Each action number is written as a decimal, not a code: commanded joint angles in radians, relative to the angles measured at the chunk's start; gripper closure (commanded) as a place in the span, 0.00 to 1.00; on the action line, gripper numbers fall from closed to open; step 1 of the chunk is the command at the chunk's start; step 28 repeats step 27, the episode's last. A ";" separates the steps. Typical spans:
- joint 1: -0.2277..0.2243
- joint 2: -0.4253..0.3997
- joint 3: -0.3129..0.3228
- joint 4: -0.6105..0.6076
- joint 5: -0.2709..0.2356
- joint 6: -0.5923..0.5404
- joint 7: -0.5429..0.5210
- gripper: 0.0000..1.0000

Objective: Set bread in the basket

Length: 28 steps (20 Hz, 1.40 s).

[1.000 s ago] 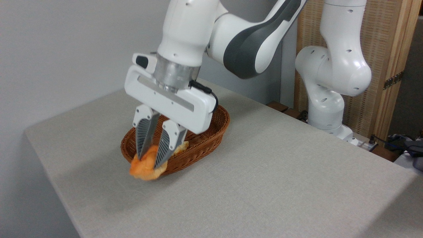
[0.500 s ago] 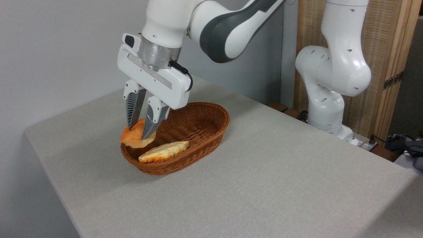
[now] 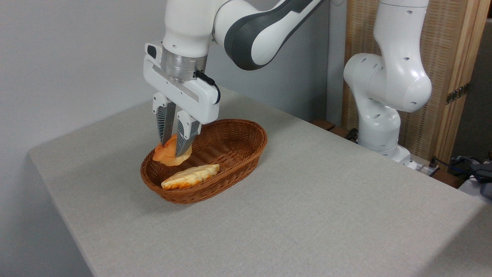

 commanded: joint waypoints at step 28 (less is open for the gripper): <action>0.020 -0.021 0.094 0.082 0.228 -0.186 0.109 0.00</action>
